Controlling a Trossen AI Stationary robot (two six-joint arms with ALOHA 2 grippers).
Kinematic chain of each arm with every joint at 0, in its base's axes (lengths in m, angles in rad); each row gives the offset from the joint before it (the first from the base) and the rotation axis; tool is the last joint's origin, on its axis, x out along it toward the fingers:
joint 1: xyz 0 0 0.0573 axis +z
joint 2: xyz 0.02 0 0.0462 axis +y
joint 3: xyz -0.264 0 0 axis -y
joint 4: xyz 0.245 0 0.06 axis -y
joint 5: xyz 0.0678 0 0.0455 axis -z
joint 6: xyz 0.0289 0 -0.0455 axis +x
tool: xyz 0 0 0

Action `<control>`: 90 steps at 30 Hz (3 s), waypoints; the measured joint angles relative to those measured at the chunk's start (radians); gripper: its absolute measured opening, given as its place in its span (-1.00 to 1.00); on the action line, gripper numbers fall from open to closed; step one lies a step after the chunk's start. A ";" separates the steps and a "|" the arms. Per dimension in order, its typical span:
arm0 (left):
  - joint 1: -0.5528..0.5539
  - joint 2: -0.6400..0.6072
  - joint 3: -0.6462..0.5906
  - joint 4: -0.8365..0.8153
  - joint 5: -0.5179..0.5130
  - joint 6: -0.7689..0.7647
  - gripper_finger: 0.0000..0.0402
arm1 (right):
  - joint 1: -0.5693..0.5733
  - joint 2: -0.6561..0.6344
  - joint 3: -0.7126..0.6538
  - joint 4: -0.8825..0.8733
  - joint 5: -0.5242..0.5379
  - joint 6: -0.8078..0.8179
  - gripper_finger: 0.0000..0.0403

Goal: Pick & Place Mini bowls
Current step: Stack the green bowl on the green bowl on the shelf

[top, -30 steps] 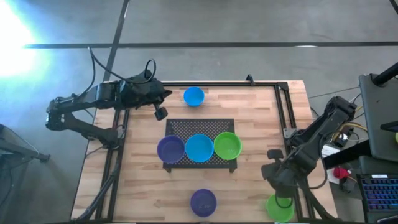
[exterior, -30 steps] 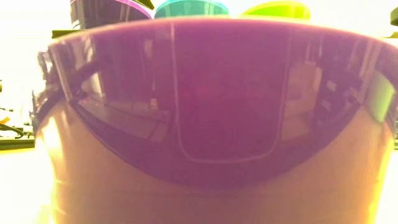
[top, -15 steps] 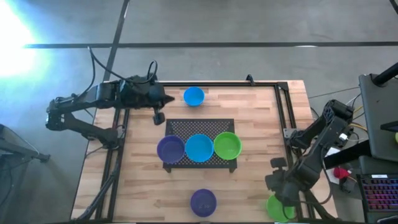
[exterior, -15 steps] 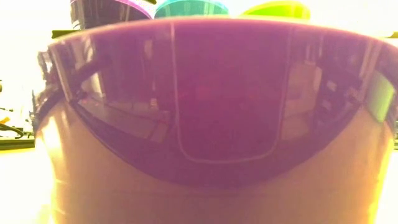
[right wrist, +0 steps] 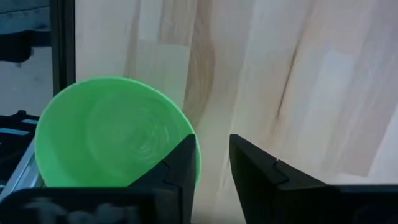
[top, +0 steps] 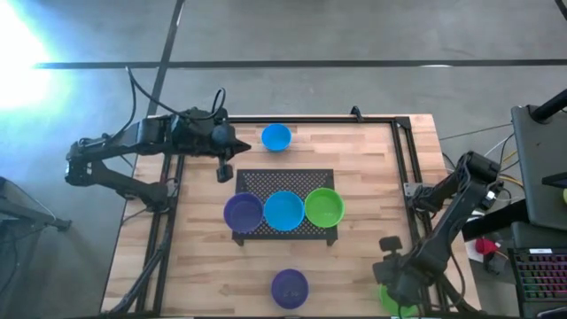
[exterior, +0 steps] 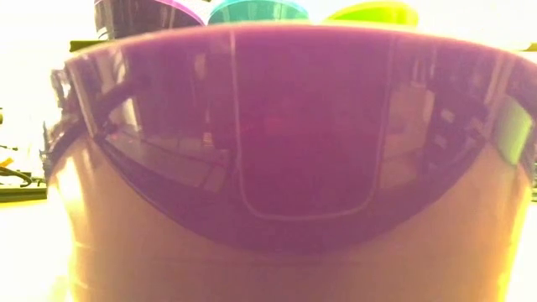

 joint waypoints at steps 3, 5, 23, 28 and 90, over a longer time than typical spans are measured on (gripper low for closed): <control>0.000 0.000 -0.003 0.006 0.000 0.000 -1.00 | 0.002 0.010 -0.012 0.027 0.000 0.001 -0.56; 0.000 0.000 -0.008 0.012 0.000 0.000 -1.00 | 0.003 0.013 -0.026 0.059 0.000 -0.001 -0.56; 0.000 0.000 -0.008 0.017 0.000 -0.004 -1.00 | 0.011 0.006 -0.126 0.226 -0.030 -0.017 -0.56; 0.000 0.000 -0.008 0.018 0.000 -0.008 -1.00 | 0.011 0.010 -0.134 0.238 -0.029 -0.023 -0.56; 0.000 0.004 -0.071 0.041 0.000 -0.025 -1.00 | -0.378 -0.521 -0.125 0.282 0.027 -0.332 -0.96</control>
